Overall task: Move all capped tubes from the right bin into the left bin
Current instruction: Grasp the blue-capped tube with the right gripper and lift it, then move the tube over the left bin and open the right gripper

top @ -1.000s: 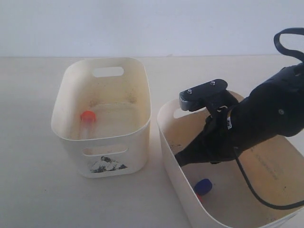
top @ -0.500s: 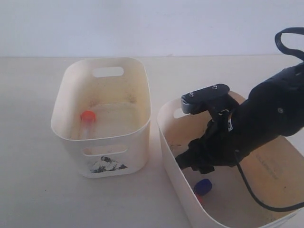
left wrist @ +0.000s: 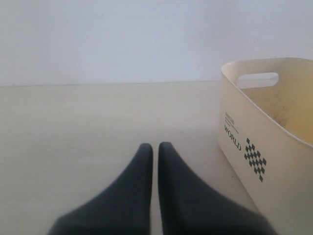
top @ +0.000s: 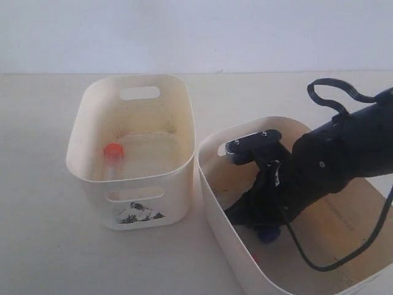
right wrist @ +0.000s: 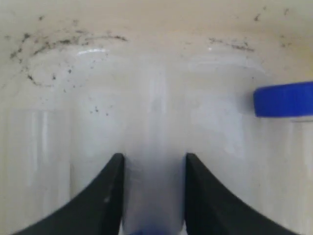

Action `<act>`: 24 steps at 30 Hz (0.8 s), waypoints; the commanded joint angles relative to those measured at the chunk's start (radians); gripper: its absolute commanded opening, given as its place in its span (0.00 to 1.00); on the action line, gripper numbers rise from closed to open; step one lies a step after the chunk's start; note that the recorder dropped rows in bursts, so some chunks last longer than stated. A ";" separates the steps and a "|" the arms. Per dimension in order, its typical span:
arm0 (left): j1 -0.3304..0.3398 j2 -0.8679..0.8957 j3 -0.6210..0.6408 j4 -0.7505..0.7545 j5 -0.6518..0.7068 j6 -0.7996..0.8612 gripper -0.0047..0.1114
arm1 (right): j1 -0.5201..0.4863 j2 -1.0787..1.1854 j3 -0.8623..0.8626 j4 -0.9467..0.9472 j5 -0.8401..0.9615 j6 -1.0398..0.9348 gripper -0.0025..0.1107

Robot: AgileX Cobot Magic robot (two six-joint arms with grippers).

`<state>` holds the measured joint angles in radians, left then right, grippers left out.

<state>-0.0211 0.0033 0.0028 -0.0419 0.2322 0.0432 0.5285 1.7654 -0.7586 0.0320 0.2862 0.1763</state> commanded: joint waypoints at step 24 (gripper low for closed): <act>0.001 -0.003 -0.003 0.002 -0.005 -0.008 0.08 | 0.145 -0.361 -0.289 0.358 -0.151 -0.433 0.03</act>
<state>-0.0211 0.0033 0.0028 -0.0419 0.2322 0.0432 0.6451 1.3498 -1.0452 0.3727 0.2310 -0.2018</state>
